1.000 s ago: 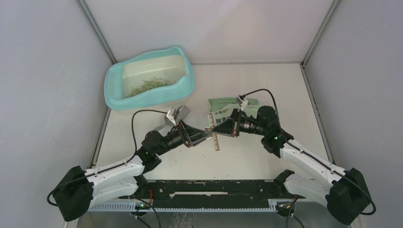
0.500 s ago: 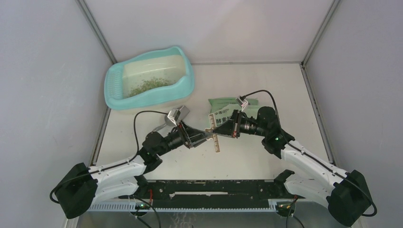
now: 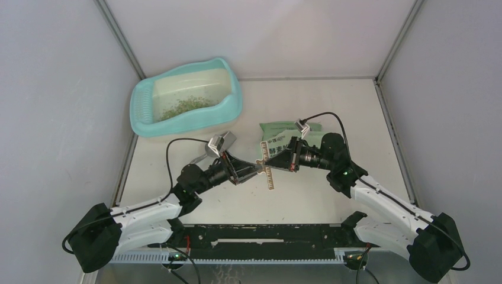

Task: Fill the litter box with clean litter
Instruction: Pick up the clamp at the center of the board.

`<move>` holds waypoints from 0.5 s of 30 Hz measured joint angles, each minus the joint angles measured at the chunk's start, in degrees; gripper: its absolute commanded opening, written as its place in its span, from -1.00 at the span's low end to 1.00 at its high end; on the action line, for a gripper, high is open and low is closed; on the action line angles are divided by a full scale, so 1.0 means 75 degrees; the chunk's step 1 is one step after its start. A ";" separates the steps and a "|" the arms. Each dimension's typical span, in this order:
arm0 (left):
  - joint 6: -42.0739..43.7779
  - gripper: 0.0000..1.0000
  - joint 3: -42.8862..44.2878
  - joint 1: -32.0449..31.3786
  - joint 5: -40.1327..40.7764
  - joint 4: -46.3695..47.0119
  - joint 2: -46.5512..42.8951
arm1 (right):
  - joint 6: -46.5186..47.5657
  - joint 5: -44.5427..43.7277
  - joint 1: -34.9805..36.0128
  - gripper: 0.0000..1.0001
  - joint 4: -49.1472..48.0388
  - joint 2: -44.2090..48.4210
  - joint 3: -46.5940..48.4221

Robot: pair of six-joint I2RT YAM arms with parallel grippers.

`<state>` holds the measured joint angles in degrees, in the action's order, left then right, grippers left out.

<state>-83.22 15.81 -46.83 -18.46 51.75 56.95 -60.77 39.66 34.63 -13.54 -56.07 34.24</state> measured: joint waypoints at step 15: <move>-0.0117 -1.00 -0.0122 0.0090 0.0009 0.0230 -0.0012 | 0.0152 0.0108 -0.0289 0.19 0.0621 0.0248 -0.0026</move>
<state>-84.09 14.90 -46.15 -18.39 53.47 56.86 -59.64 40.47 32.47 -8.88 -54.22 34.04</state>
